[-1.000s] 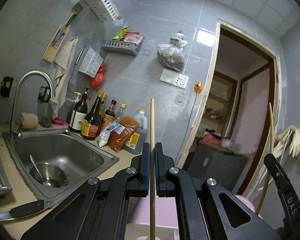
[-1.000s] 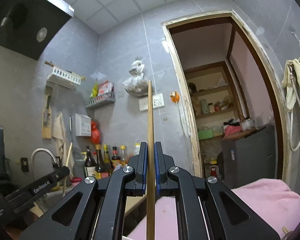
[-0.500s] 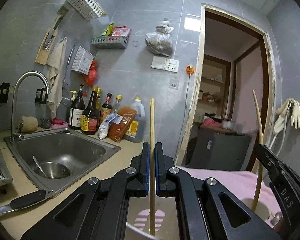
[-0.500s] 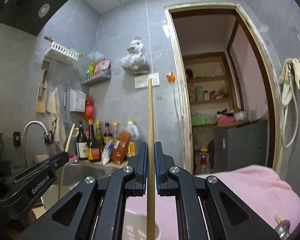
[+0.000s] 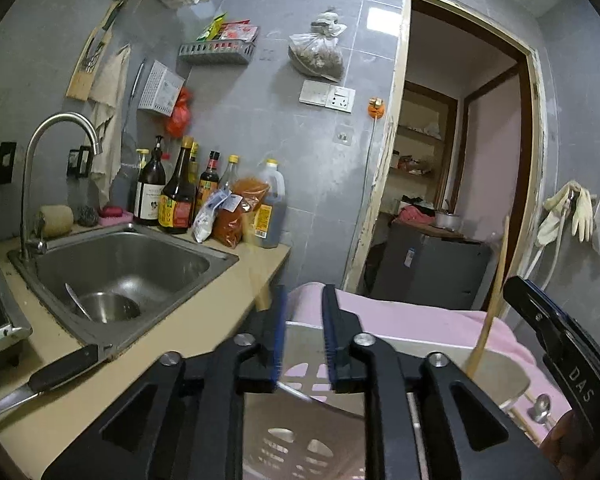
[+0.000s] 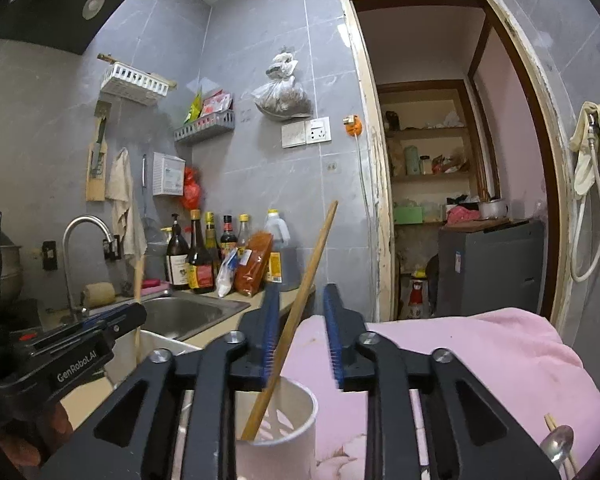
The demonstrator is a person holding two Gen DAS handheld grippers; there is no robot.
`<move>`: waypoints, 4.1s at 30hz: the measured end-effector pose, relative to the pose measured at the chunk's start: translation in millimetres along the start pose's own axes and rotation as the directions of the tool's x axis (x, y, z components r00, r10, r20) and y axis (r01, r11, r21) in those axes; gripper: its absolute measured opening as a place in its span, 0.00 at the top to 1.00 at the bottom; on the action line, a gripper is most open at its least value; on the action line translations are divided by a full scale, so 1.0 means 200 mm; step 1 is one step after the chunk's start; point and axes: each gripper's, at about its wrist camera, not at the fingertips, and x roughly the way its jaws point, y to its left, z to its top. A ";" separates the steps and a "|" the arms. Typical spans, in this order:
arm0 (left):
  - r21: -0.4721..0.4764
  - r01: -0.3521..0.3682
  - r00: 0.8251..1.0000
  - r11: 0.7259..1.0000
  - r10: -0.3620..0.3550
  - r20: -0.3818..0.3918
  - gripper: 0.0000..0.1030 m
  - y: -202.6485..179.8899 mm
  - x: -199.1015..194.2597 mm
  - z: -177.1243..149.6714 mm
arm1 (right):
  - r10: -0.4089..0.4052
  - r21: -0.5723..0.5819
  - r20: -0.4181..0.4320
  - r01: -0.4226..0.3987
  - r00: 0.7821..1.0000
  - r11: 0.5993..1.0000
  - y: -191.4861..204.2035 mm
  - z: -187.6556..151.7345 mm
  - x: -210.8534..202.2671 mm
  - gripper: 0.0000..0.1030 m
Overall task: Organize utensils
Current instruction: 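Lower the chopsticks into the white holder and open both tools, then move both tools back over the remaining utensils, then grasp a steel fork with the left tool while the right tool grasps a chopstick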
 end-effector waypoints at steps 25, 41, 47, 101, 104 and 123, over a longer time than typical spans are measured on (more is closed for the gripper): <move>0.185 0.195 0.980 0.963 -0.199 -0.001 0.02 -0.69 -0.23 0.01 | -0.211 -0.135 0.114 0.226 0.971 0.965 -0.60 0.25 -0.67 0.00; 0.235 0.339 0.888 0.911 -0.226 -0.401 0.02 -1.01 0.02 -0.36 | -0.282 -0.174 -0.195 0.249 0.939 0.953 -0.95 -0.02 -0.68 0.00; 0.236 0.379 0.825 0.895 -0.211 -0.524 0.12 -1.07 0.12 -0.46 | -0.262 -0.141 -0.342 0.227 0.902 0.964 -1.06 -0.11 -0.61 0.12; 0.189 0.379 0.610 0.906 -0.091 -0.787 0.96 -1.15 0.48 -0.66 | -0.091 -0.080 -0.769 0.045 0.633 0.996 -1.06 -0.31 -0.27 0.60; 0.177 0.382 0.608 0.907 -0.102 -0.788 0.96 -1.14 0.47 -0.65 | -0.075 -0.060 -0.787 0.045 0.612 0.997 -1.06 -0.32 -0.23 0.61; 0.184 0.434 0.531 0.882 -0.085 -0.843 0.95 -1.15 0.54 -0.65 | -0.073 -0.019 -0.862 0.111 0.501 0.994 -1.17 -0.32 -0.06 0.72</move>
